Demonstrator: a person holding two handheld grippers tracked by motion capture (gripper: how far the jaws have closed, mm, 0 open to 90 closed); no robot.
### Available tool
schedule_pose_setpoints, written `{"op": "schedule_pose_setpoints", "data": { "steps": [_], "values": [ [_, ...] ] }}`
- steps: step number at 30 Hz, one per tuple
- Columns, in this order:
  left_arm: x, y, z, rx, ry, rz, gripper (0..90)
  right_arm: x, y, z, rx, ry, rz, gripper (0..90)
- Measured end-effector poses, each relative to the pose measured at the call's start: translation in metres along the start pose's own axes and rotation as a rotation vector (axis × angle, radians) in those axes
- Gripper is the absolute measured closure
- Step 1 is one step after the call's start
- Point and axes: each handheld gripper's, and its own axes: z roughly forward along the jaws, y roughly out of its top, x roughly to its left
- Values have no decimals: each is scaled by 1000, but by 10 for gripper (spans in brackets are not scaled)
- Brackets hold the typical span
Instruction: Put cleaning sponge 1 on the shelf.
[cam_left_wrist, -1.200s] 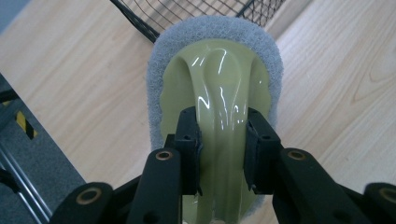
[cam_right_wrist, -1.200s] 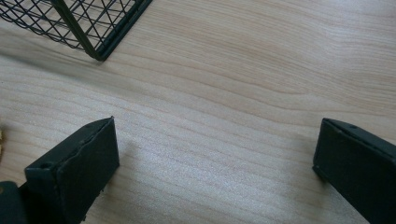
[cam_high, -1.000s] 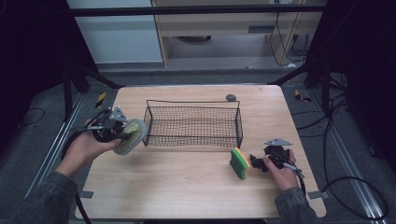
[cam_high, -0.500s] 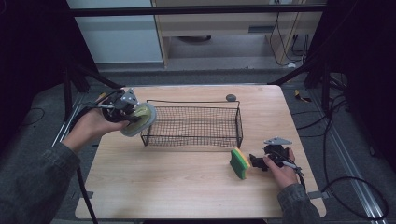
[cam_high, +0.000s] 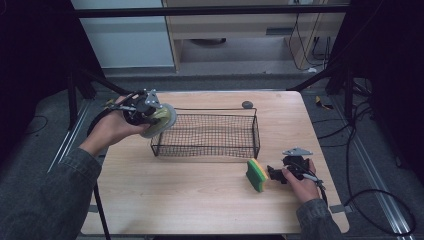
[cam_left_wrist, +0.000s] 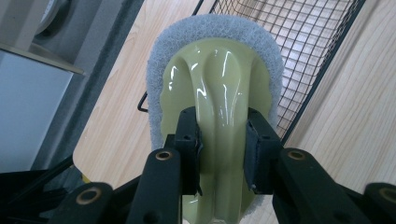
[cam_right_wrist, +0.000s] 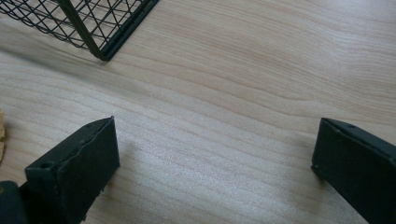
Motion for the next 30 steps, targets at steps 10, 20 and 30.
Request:
{"op": "schedule_pose_setpoints", "data": {
  "steps": [10, 20, 30],
  "values": [
    [3, 8, 4, -5, 15, 83, 698, 0, 0, 0, 1, 0, 2, 8],
    [2, 33, 12, -12, 19, 177, 698, 0, 0, 0, 0, 1, 1, 8],
    [-5, 51, 26, 4, 12, 246, 698, 0, 0, 0, -1, 2, 1, 8]
  ]
}}
